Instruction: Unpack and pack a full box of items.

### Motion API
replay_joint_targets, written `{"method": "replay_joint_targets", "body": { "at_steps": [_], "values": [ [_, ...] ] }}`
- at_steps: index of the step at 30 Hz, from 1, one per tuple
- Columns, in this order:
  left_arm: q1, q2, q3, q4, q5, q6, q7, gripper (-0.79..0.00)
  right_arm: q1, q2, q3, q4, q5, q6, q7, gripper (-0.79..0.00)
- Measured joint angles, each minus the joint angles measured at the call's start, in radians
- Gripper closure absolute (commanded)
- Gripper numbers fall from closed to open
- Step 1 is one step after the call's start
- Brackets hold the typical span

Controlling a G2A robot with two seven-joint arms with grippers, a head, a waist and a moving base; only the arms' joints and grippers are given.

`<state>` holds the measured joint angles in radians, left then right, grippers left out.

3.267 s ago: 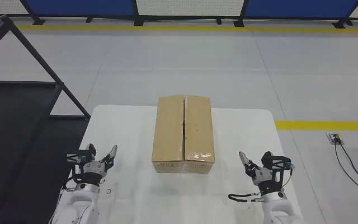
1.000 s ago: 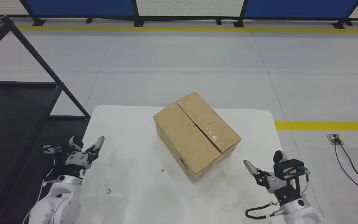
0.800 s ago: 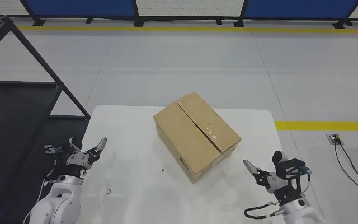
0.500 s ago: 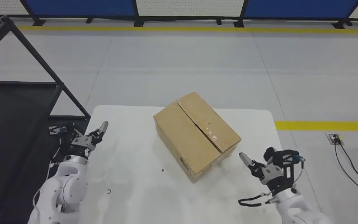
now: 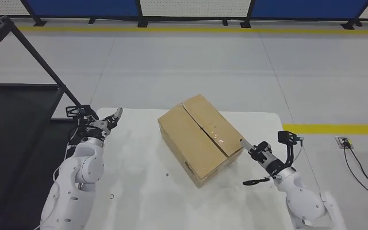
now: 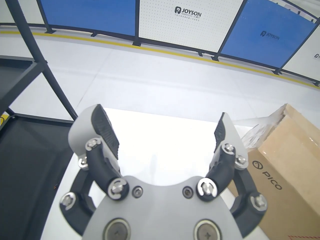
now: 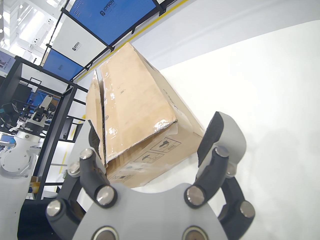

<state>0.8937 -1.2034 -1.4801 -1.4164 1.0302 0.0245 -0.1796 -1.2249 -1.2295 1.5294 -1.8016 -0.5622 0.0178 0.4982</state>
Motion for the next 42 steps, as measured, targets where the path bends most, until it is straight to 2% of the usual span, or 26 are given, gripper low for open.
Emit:
{"method": "replay_joint_targets", "body": {
  "at_steps": [3,10,15,22,32,38,42],
  "values": [
    [0.011,0.000,-0.001,0.003,0.004,0.000,0.003,-0.785,0.009,-0.002,-0.014,0.014,0.025,-0.012,-0.011,-0.785],
    [-0.021,-0.004,0.020,0.047,0.027,0.020,0.018,-0.785,0.174,-0.021,-0.088,0.177,0.128,0.047,-0.065,-0.785],
    [-0.027,-0.008,0.041,0.057,0.045,0.016,0.033,-0.785,0.262,-0.034,-0.134,0.249,0.137,0.092,-0.136,-0.785],
    [-0.040,-0.011,0.052,0.090,0.058,0.020,0.035,-0.785,0.346,-0.035,-0.186,0.355,0.170,0.012,0.019,-0.785],
    [-0.114,-0.013,0.078,0.192,0.103,-0.020,0.015,-0.785,0.317,-0.022,-0.167,0.367,0.243,-0.152,0.128,-0.785],
    [-0.178,-0.012,0.112,0.271,0.142,-0.139,0.002,-0.785,0.230,-0.015,-0.096,0.289,0.281,-0.152,0.005,-0.785],
    [-0.234,-0.016,0.144,0.344,0.166,-0.207,0.018,-0.785,0.132,-0.002,-0.013,0.191,0.304,-0.190,-0.017,-0.785]
  ]
}}
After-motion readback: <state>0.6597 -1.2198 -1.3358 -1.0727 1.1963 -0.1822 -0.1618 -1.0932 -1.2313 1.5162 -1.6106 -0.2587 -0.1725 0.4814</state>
